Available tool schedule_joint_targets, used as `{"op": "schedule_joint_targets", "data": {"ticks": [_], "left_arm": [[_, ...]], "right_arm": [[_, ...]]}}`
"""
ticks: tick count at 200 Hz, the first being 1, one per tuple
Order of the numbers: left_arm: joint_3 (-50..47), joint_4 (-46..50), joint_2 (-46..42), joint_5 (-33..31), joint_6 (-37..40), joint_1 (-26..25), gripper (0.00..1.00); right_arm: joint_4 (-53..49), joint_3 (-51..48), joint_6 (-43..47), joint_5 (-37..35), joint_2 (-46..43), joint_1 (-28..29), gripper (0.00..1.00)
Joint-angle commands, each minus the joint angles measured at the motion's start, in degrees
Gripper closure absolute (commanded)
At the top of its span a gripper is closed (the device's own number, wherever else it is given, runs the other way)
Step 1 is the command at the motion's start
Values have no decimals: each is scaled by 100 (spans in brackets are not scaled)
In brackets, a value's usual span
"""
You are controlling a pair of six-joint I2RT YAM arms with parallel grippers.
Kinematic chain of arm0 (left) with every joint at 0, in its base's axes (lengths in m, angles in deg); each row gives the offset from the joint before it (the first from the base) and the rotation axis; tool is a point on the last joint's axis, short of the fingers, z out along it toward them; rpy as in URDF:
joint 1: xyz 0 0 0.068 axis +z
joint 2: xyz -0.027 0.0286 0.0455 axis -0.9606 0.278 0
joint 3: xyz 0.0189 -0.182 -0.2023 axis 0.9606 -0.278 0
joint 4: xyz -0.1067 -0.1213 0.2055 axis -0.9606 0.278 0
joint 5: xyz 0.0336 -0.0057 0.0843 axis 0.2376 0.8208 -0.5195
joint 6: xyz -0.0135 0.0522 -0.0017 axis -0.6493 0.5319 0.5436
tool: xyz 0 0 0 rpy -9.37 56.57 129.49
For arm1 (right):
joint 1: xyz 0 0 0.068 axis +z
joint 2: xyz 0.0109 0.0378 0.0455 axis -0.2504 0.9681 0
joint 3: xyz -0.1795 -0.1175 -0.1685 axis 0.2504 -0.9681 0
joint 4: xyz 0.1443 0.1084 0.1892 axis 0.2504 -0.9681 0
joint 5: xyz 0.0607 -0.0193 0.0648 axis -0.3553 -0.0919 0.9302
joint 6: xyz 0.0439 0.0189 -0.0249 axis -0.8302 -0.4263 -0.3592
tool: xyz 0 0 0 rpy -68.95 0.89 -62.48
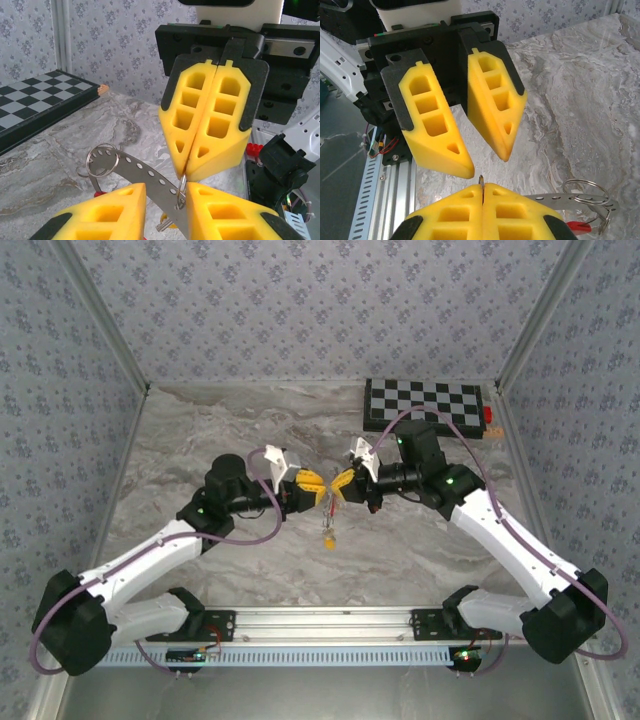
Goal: Put the keys on the keyring
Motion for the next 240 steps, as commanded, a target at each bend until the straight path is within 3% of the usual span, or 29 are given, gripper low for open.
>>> {"op": "schedule_joint_targets", "data": {"ticks": [1,186,215,225,240], "left_arm": [[253,-33,53,234,49,37,73],[357,-108,285,522,-25,32,74],[352,-107,289,531,-17,25,89],[350,-96,302,531,-6,31,100],[350,-82,302,525,-12,32,100]], "right_arm": [[38,130,40,21,-38,45,100],[216,8,-56,74,-91,112,100],[211,-12,-39,56,-65,142,100],[214,-16,-39,56,-64,143,100],[220,-22,-46,35,-73,150,100]]}}
